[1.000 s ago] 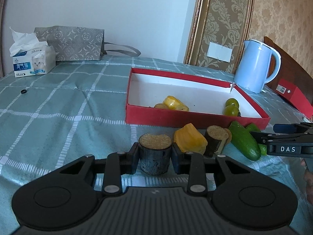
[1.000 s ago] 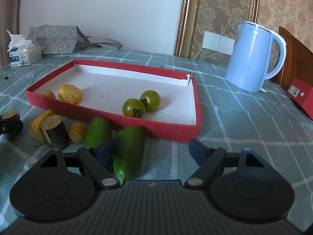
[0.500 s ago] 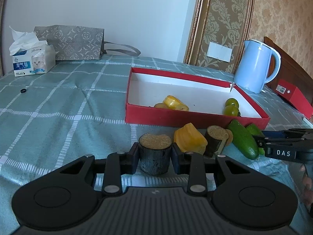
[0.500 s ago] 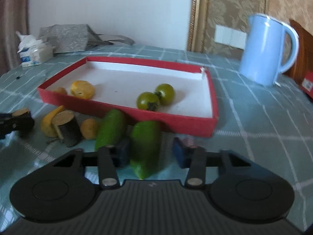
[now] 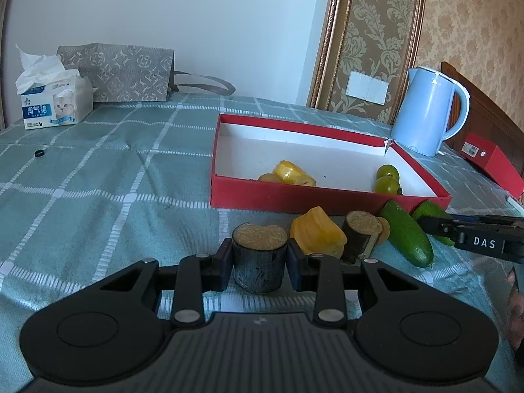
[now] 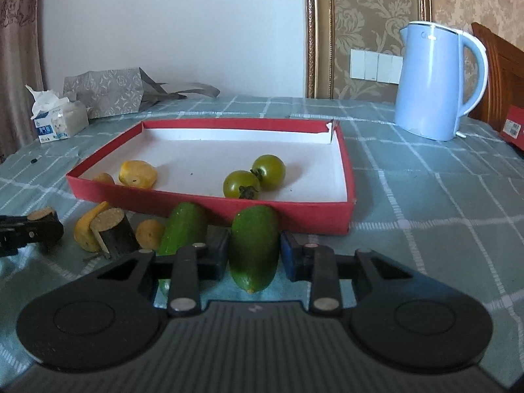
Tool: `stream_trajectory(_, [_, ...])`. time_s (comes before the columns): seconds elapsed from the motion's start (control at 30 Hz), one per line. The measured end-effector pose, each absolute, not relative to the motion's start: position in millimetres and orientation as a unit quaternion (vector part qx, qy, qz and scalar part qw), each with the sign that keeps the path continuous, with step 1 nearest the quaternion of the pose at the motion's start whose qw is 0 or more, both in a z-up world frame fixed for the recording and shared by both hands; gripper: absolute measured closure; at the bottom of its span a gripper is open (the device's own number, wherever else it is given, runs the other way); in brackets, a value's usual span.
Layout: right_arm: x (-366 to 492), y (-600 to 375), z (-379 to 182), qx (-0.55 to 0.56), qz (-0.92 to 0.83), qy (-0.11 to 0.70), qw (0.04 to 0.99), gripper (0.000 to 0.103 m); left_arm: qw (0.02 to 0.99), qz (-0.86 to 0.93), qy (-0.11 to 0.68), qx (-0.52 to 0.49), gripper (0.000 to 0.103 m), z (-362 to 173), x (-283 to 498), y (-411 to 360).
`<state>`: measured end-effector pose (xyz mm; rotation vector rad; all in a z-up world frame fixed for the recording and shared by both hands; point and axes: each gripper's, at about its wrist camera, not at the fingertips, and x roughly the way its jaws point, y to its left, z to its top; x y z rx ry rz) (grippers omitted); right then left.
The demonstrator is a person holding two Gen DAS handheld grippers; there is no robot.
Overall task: Organize fruits
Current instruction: 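Carry the dark slice into the red tray and open the left tool while the right tool holds the cucumber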
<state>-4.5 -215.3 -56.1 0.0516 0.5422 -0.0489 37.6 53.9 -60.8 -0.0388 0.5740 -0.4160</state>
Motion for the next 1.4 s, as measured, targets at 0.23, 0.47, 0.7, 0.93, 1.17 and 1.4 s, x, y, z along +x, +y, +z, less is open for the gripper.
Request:
stream_trajectory(0.23, [-4, -212, -60, 0.018, -0.015, 0.281, 0.960, 0.072, 0.943, -0.191, 0.272, -0.005, 0.070, -56, 32, 50])
stream_trajectory(0.47, [-4, -211, -61, 0.022, -0.012, 0.284, 0.959, 0.072, 0.946, -0.197, 0.257, 0.007, 0.070, -37, 37, 39])
stream_trajectory(0.7, [-4, -210, -62, 0.019, -0.012, 0.285, 0.958, 0.072, 0.945, -0.214, 0.247, 0.028, 0.070, -16, 72, 9])
stream_trajectory(0.93, [-4, -207, -62, 0.012, -0.014, 0.286, 0.958, 0.072, 0.943, -0.209, 0.258, 0.030, 0.070, -11, 123, -15])
stream_trajectory(1.17, [-1, -209, -63, 0.009, -0.009, 0.296, 0.955, 0.072, 0.936, -0.197, 0.289, 0.043, 0.070, -17, 173, -34])
stream_trajectory(1.4, [1, -208, -64, 0.008, -0.006, 0.300, 0.954, 0.071, 0.930, -0.186, 0.314, 0.054, 0.061, -33, 200, -41])
